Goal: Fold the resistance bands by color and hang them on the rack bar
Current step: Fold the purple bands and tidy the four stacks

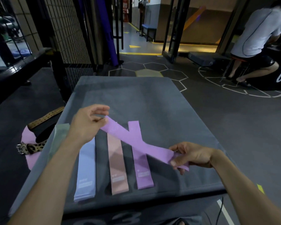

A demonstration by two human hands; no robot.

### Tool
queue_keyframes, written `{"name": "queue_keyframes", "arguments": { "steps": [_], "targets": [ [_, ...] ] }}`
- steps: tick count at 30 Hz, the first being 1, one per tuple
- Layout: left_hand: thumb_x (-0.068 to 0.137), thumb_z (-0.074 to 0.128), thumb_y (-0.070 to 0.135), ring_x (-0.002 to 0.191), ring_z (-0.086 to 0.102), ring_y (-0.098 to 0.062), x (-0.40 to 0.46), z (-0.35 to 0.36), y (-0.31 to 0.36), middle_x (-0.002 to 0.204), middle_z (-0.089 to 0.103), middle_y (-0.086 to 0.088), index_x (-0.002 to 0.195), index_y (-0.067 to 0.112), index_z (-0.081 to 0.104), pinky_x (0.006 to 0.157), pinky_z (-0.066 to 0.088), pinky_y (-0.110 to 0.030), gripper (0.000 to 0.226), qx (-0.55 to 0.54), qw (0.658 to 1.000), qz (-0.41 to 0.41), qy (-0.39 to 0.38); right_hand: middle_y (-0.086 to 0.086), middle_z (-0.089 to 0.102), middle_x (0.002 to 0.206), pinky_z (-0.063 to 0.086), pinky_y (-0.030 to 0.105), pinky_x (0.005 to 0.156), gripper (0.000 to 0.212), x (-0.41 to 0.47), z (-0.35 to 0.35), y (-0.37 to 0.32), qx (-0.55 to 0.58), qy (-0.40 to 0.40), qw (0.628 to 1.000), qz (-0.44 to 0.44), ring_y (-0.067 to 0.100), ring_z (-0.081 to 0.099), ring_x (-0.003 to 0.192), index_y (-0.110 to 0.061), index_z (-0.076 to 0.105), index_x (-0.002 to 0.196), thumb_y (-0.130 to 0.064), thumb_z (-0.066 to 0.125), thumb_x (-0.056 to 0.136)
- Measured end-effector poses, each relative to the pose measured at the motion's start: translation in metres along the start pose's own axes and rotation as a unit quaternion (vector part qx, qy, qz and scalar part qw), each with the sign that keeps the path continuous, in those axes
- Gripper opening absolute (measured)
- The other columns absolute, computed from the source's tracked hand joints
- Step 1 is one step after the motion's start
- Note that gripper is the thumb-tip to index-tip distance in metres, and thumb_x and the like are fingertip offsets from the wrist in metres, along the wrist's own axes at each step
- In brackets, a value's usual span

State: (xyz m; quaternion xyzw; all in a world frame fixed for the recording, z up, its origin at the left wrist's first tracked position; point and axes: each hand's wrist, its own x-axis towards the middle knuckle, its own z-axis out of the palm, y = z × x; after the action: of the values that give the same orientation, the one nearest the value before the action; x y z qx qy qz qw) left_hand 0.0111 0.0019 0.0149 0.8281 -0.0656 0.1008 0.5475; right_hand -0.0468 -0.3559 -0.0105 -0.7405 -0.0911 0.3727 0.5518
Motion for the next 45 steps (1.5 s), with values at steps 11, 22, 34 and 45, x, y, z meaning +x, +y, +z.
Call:
{"name": "queue_keyframes", "arguments": {
  "steps": [11,22,34,45],
  "targets": [
    [0.083,0.077,-0.004,0.068,0.067,-0.001,-0.005,-0.007,-0.006,0.086,0.073,-0.002,0.102,0.020,0.070,0.068,0.053,-0.010,0.031,-0.054,0.994,-0.017,0.089,0.019,0.075,0.101,0.059,0.038,0.083,0.023,0.006,-0.001,0.011,0.009,0.067,0.997,0.042,0.026,0.073,0.086,-0.007,0.072,0.096,-0.027,0.069,0.085],
    [0.080,0.081,-0.002,0.078,0.070,-0.006,-0.017,0.018,0.035,0.084,0.075,0.006,0.094,0.020,0.073,0.076,0.055,-0.017,0.028,-0.085,0.992,0.090,-0.036,-0.005,0.074,0.082,0.051,0.021,0.062,0.028,0.014,-0.010,0.013,-0.232,0.052,0.934,0.266,0.007,0.064,0.065,-0.021,0.071,0.088,-0.040,0.055,0.100],
    [0.079,0.084,0.008,0.080,0.072,-0.011,-0.023,0.073,0.053,0.085,0.077,0.008,0.095,0.026,0.073,0.077,0.056,-0.030,0.026,-0.087,0.978,0.153,-0.110,0.005,0.075,0.099,0.056,0.034,0.088,0.014,0.029,0.038,-0.061,-0.126,0.230,0.929,-0.261,0.017,0.071,0.096,-0.007,0.070,0.101,-0.008,0.074,0.088],
    [0.071,0.091,0.027,0.108,0.066,-0.019,-0.038,0.097,0.027,0.120,0.066,0.001,0.128,0.023,0.058,0.095,0.058,-0.039,0.066,-0.122,0.946,-0.039,-0.297,0.008,0.072,0.082,0.056,0.037,0.074,0.005,0.008,0.040,-0.104,-0.037,0.401,0.837,-0.371,0.016,0.067,0.076,-0.009,0.070,0.092,-0.005,0.071,0.090]
  ]
}}
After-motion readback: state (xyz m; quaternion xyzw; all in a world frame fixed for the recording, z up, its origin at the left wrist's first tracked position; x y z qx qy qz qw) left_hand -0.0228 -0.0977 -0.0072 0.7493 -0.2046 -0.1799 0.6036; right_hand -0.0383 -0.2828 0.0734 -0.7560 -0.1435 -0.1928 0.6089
